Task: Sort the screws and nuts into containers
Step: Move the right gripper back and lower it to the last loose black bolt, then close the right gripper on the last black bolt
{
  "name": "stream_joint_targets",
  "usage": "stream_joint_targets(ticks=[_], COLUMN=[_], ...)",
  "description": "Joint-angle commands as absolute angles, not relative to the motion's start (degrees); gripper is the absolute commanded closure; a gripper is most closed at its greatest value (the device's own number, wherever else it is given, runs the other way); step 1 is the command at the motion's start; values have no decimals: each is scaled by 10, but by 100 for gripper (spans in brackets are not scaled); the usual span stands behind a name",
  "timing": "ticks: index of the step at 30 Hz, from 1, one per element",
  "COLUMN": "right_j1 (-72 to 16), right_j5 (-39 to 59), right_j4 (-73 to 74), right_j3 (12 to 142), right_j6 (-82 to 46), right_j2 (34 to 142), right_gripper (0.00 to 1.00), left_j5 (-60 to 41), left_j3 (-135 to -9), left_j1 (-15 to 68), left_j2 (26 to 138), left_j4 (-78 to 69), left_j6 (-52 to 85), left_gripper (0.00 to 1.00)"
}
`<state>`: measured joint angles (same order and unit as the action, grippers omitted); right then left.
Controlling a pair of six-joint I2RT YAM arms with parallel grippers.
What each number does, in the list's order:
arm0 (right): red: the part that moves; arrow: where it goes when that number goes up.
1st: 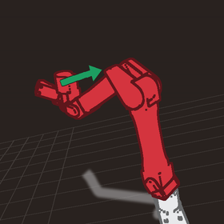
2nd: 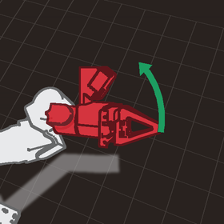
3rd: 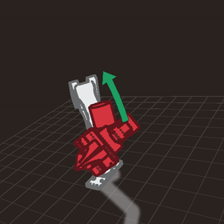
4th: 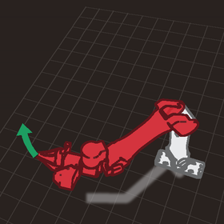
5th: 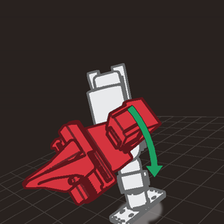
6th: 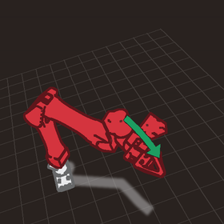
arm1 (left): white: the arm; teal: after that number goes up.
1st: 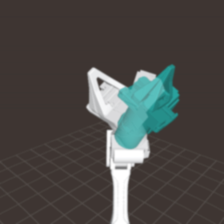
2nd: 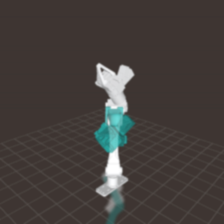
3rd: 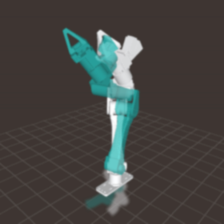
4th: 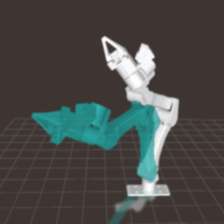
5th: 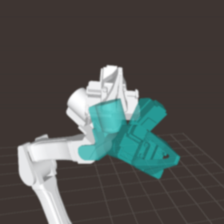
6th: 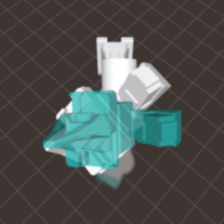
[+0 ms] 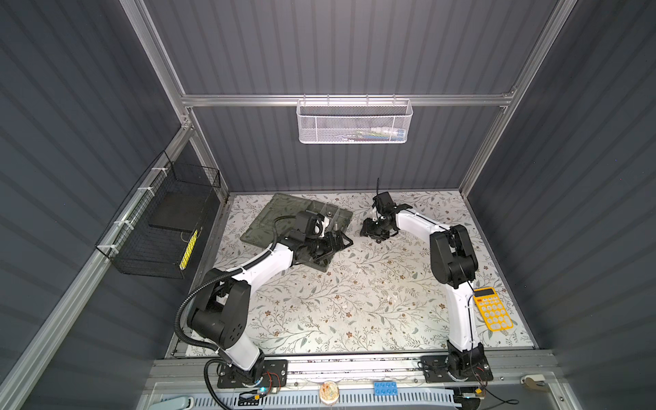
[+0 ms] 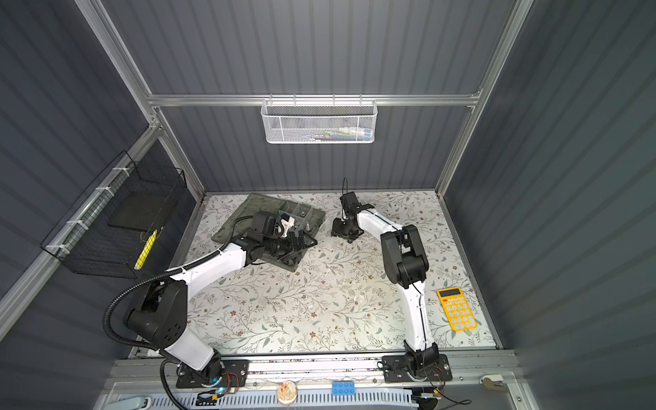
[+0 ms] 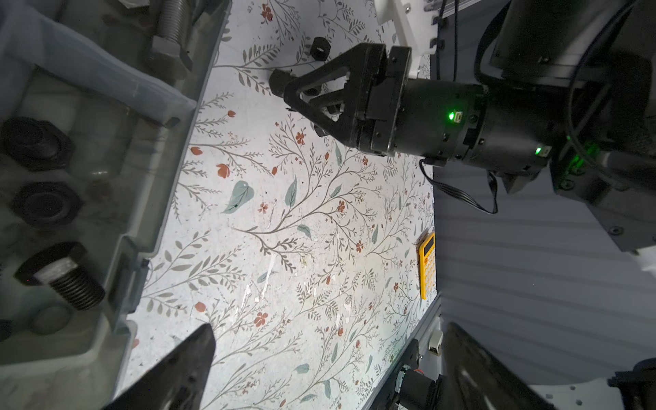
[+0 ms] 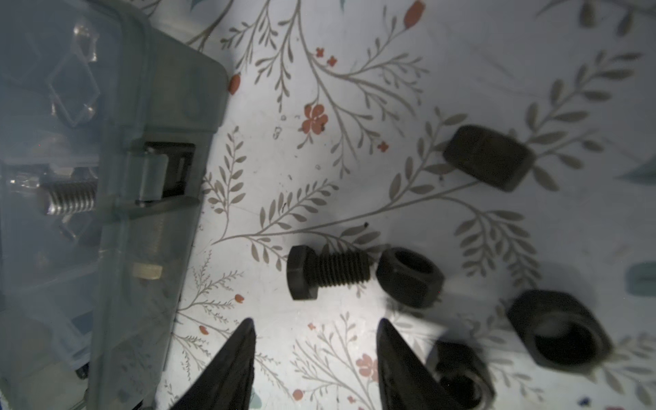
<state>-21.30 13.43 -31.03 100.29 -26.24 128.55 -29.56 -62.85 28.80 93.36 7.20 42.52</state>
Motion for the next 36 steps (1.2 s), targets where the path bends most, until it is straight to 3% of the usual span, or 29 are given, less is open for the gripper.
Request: stream_joint_targets(ticks=[1,16,36], right_j1=[-206,-205,-221], right_j5=[122,141,121], right_j4=[-323,-331,-366], right_j3=[1024,1076,1094], right_j6=[-250,-266,-250], right_j2=[1297,1351,1379], right_gripper=[44,43,56], left_j5=[-292,-295,-293], left_j3=[-645,-662,-661], left_j1=[287,287,287], left_j2=[947,968,961], left_j4=[76,90,97], left_j6=[423,409,403], left_gripper=[0,0,0])
